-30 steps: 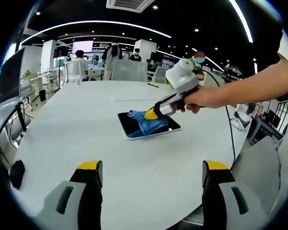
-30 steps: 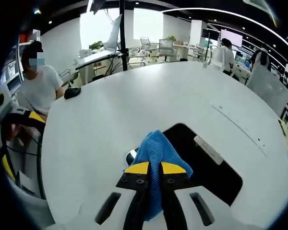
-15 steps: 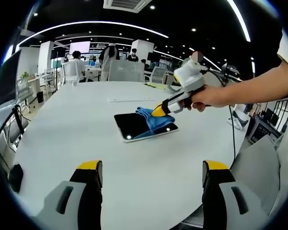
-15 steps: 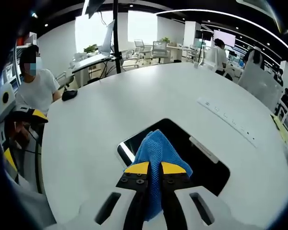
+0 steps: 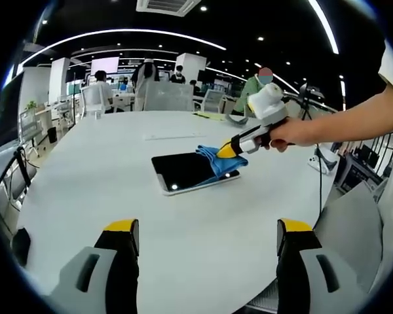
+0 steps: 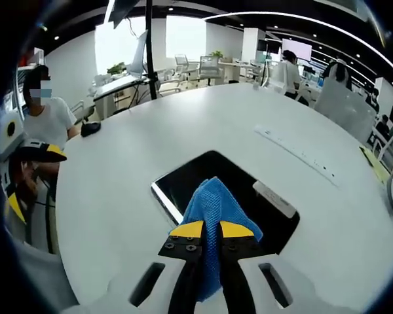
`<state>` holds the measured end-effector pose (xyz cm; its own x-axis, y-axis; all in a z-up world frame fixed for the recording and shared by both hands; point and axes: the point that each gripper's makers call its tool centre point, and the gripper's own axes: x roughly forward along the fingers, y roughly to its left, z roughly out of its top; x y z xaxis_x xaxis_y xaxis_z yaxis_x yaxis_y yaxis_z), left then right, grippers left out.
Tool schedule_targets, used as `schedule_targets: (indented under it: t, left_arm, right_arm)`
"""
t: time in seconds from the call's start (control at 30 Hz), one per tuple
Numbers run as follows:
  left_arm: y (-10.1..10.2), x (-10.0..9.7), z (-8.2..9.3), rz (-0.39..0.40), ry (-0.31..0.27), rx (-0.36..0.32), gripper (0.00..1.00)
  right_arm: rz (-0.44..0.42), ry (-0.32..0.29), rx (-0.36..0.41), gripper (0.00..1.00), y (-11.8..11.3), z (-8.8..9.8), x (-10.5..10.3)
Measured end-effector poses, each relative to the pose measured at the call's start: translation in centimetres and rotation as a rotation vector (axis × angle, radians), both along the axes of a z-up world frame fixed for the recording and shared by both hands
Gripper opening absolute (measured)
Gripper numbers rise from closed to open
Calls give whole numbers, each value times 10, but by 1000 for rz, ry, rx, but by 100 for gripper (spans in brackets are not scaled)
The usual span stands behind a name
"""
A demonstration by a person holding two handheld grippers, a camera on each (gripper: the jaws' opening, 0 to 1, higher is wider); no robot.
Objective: Wipe the mirror surface with the cleaning cloth until all visible marks leave the cleaned area.
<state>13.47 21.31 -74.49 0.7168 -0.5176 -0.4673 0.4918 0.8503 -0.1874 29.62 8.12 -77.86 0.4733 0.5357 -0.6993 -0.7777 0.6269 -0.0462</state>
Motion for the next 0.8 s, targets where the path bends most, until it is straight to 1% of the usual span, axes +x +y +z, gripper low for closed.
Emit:
schedule_targets:
  t: [0.43,0.53,0.8]
  left_arm:
    - [-7,-2,1,-17,-3,14,88]
    - [-8,-1,0,-18,-3,19,89]
    - [-8,0,-3,-21,1,32,93]
  right_arm:
    - [-48,4,2,3,-30,-3,-1]
    - [-46,2,-14,3,-36,-6,-1]
    - [-66,12,-19,3,-49,-12,0]
